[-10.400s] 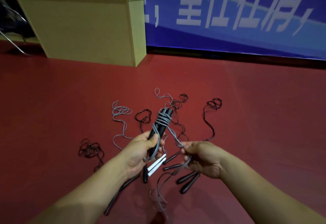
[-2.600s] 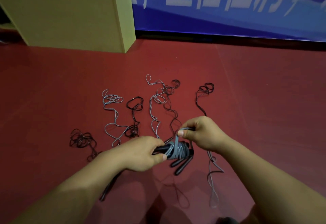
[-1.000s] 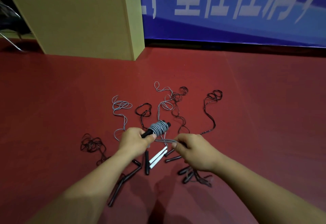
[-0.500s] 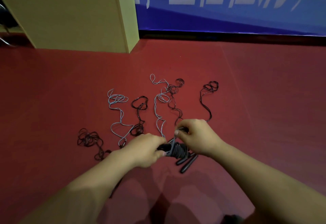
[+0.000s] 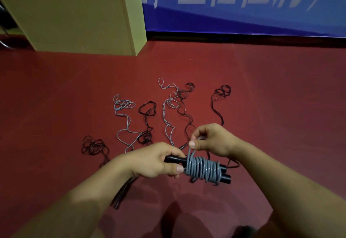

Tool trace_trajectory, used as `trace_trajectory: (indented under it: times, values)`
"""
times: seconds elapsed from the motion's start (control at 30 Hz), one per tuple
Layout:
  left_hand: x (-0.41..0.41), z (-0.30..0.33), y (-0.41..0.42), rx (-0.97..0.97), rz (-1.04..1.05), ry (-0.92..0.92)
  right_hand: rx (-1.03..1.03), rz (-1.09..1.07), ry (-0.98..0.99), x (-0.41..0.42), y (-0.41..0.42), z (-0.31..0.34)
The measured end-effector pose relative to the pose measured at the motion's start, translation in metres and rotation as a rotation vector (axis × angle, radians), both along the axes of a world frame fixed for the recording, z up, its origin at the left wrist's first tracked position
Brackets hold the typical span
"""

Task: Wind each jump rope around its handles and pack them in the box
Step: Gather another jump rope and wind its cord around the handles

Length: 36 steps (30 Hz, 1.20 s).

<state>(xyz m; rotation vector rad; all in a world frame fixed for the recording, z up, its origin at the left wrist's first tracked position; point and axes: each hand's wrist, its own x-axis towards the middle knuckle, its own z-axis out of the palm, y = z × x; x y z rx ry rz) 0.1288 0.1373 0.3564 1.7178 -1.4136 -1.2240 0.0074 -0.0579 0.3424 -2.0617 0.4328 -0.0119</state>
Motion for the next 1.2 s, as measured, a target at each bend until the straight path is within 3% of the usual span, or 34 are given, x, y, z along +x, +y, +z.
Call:
trace_trajectory:
  times: [0.1, 0.27, 0.4, 0.5, 0.67, 0.8, 1.2]
  values:
    - [0.000, 0.003, 0.002, -0.020, 0.002, 0.165, 0.211, 0.001, -0.026, -0.003, 0.002, 0.004]
    - [0.000, 0.007, 0.004, -0.100, 0.086, 0.333, 0.342, 0.000, -0.050, 0.002, 0.008, 0.005]
    - [-0.001, 0.005, -0.001, -0.196, 0.327, 0.427, 0.094, -0.011, -0.066, 0.001, 0.014, 0.007]
    - [0.001, 0.000, -0.007, -0.211, 0.524, 0.480, 0.074, -0.060, -0.036, 0.002, 0.021, 0.006]
    - [0.007, -0.008, -0.016, -0.200, 0.763, 0.370, -0.083, 0.038, 0.015, 0.004, 0.036, 0.010]
    - [0.012, -0.013, -0.019, -0.199, 0.864, 0.191, -0.095, 0.037, 0.013, 0.009, 0.042, 0.008]
    - [0.028, -0.025, -0.018, -0.171, 1.034, -0.026, -0.250, 0.008, 0.086, 0.005, 0.040, 0.007]
